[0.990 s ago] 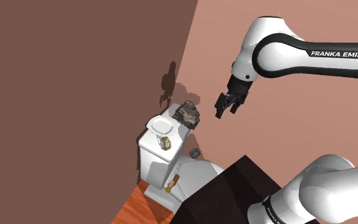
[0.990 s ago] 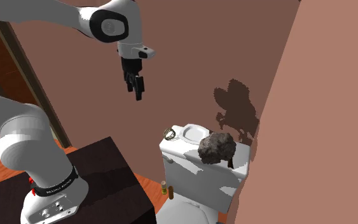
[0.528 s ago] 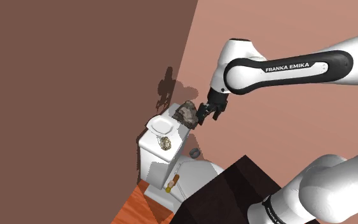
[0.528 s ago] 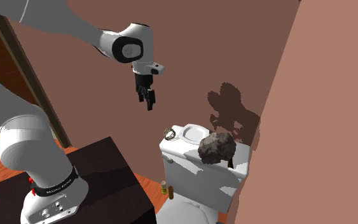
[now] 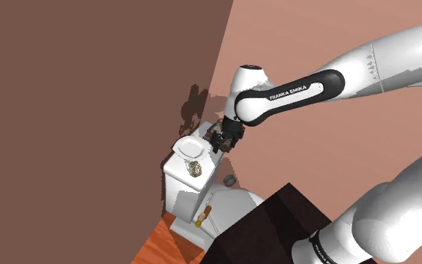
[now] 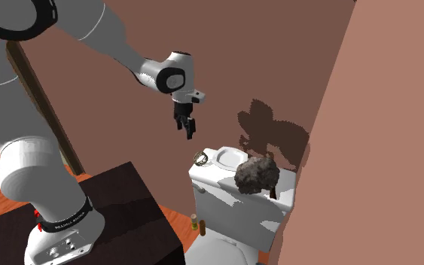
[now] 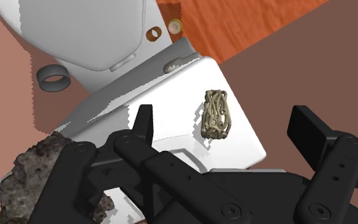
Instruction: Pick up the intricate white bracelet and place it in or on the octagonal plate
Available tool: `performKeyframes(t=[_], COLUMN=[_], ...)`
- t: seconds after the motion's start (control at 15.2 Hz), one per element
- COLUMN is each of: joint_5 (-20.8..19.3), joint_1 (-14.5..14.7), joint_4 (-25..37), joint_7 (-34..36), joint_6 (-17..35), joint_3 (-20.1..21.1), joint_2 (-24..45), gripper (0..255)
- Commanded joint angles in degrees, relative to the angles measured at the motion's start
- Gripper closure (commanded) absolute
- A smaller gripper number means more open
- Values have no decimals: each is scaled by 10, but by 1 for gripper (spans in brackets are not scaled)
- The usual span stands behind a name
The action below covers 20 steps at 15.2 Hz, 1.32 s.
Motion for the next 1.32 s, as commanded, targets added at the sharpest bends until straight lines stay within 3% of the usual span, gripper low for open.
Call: performKeyframes(t=[0.0,0.73,1.25], joint_5=[-13,-74,-85], joint_1=[0,30,38], joint_4=[23,194,215], joint_7=[10,64,72], joint_6=[26,109,148], joint_3=[0,-22,-32], joint_2=[48,300,361], gripper=[0,0,0])
